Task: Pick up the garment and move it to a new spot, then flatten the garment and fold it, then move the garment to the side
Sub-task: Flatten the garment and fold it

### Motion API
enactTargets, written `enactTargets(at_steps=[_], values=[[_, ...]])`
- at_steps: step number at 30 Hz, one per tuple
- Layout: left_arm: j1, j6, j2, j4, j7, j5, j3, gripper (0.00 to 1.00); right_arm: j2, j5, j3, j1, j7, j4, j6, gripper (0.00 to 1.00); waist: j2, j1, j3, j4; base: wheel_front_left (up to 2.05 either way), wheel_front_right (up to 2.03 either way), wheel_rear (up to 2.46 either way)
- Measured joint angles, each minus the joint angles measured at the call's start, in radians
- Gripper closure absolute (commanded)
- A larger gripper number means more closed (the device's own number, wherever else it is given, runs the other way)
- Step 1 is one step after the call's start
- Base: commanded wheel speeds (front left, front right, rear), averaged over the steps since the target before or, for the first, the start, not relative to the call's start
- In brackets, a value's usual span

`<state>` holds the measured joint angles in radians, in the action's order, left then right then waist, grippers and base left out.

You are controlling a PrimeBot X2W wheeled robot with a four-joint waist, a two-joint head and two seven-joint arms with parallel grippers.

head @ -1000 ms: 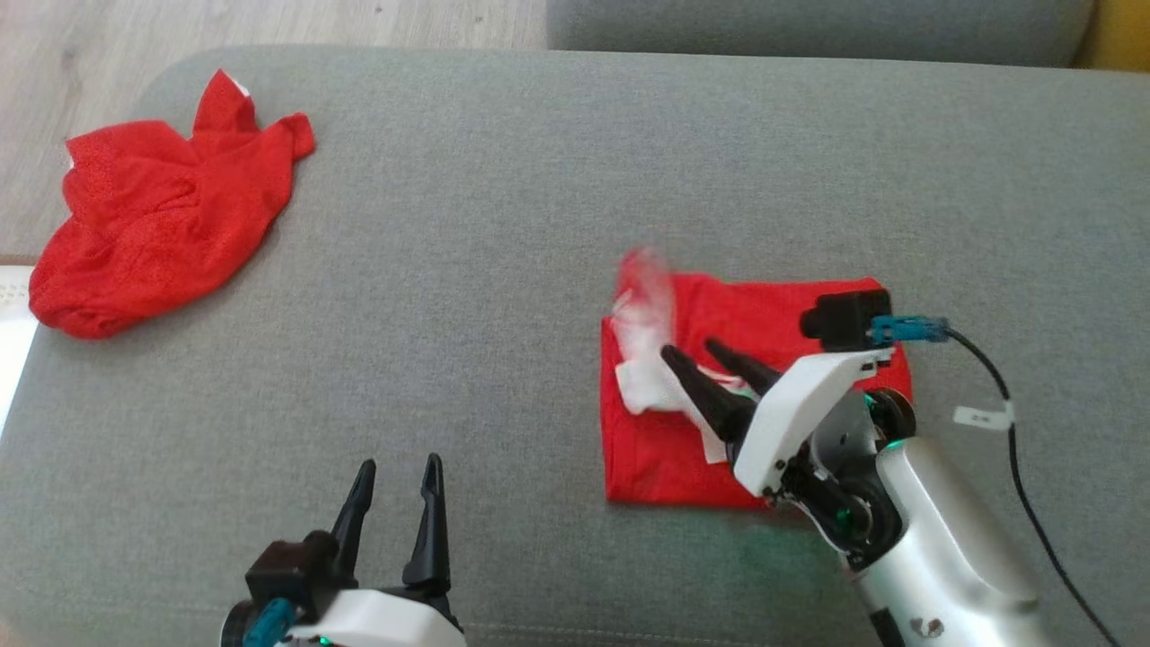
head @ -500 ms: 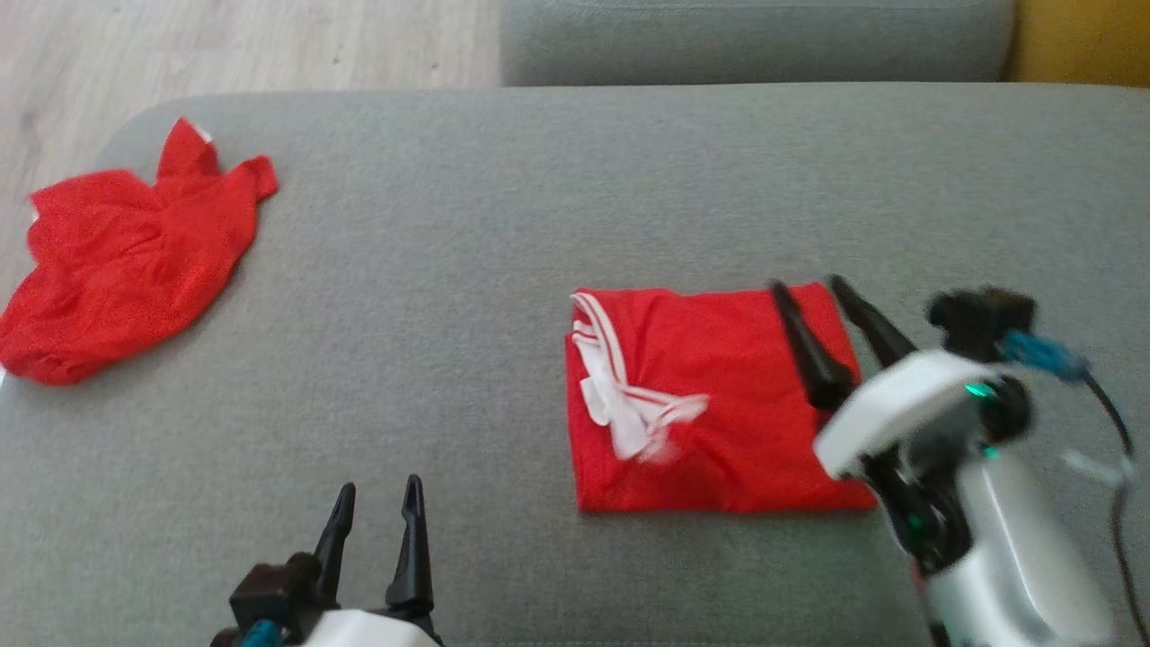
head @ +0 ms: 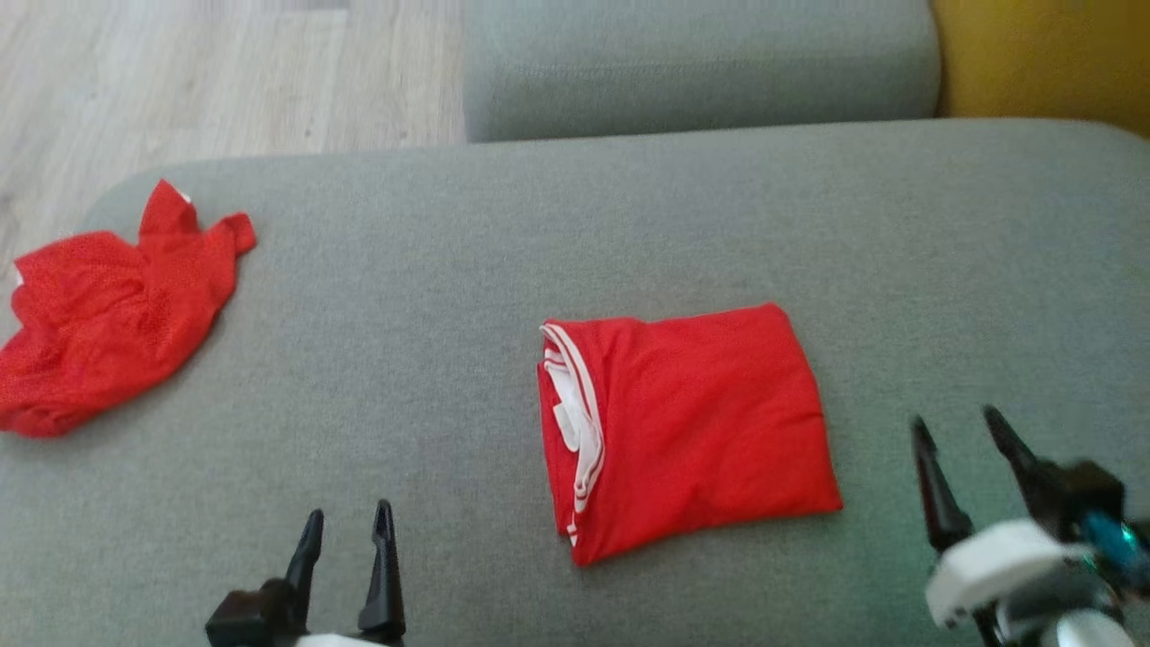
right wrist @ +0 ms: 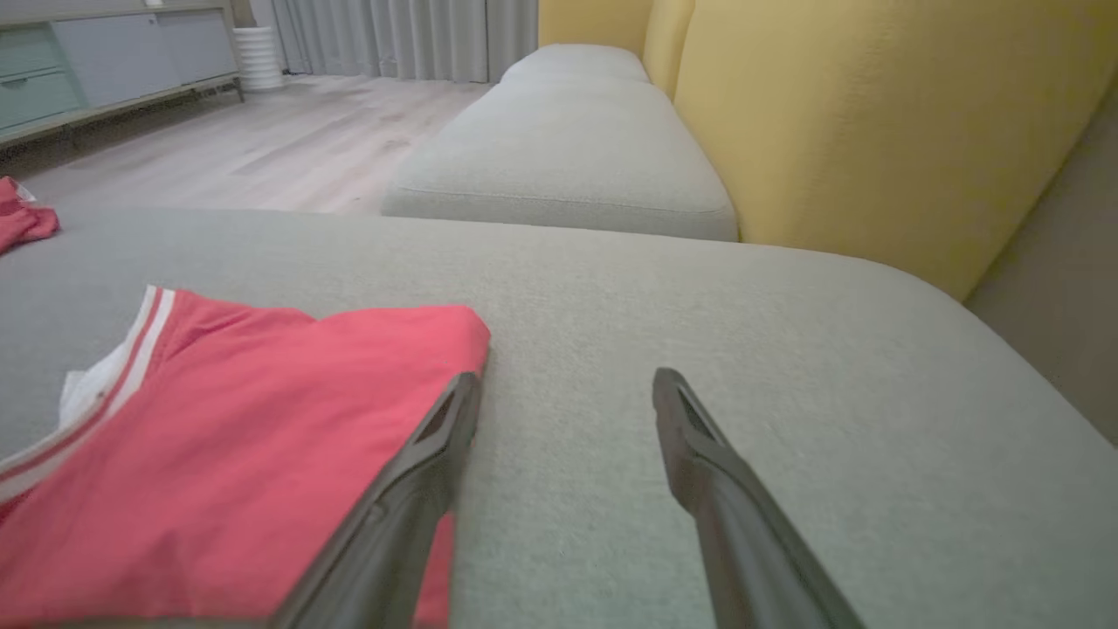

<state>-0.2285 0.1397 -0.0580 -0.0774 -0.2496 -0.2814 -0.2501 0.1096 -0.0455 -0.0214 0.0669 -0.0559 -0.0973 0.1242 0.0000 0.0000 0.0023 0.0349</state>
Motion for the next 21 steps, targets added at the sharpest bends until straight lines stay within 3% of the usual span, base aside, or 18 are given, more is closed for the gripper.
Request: enactTargets(at_steps=[10,21], values=[[-0.018,-0.015,0.000,-0.013,0.000,0.054,0.051,0.00,-0.041,0.107,-0.107,0.071,0.205,-0.084,0.000,0.00,0.0000,0.0000,-0.036,0.000,0.00,0.00,0.00],[-0.022,-0.026,0.000,-0.016,0.000,0.060,0.075,0.00,-0.063,0.107,-0.109,0.071,0.267,-0.141,0.000,0.00,-0.0001,0.0000,-0.043,0.017,0.00,0.00,0.00]])
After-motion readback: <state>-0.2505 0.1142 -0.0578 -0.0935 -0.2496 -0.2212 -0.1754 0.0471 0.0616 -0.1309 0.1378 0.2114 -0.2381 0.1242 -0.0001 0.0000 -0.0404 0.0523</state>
